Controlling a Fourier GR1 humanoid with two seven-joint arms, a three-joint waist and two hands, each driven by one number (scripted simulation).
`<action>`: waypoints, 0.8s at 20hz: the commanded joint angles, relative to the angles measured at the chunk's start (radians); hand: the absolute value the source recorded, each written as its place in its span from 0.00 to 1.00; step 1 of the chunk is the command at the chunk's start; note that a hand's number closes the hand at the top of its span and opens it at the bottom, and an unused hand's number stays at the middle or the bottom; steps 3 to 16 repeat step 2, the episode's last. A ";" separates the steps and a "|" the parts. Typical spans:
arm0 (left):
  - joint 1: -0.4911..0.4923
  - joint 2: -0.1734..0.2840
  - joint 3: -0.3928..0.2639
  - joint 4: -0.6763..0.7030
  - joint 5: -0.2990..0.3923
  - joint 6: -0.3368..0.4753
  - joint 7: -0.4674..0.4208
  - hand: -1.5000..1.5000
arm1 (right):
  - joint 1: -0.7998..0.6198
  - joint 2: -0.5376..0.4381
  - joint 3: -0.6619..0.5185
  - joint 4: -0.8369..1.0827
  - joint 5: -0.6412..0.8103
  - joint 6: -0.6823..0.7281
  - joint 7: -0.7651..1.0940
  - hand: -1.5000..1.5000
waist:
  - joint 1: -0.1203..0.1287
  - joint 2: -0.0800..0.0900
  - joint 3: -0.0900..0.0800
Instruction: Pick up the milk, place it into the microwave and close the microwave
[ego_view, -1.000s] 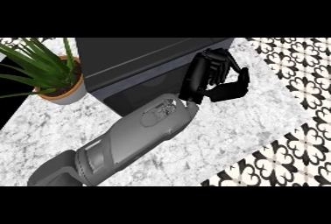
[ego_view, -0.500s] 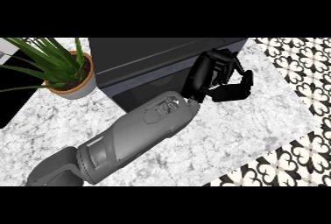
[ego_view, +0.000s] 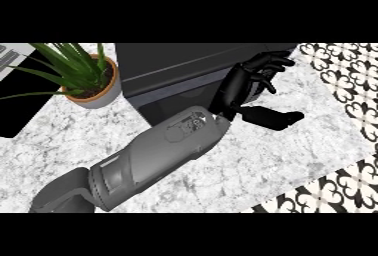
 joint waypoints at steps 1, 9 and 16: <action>0.091 0.082 0.055 0.186 0.028 0.056 0.009 0.00 | 0.017 -0.003 -0.014 -0.026 -0.021 -0.002 0.010 0.00 | 0.040 0.014 -0.007; 0.090 0.082 0.056 0.185 0.036 0.048 0.006 0.00 | 0.023 -0.005 -0.021 -0.022 -0.024 0.000 0.011 0.00 | 0.040 0.016 -0.006; 0.090 0.082 0.056 0.185 0.036 0.048 0.006 0.00 | 0.023 -0.005 -0.021 -0.022 -0.024 0.000 0.011 0.00 | 0.040 0.016 -0.006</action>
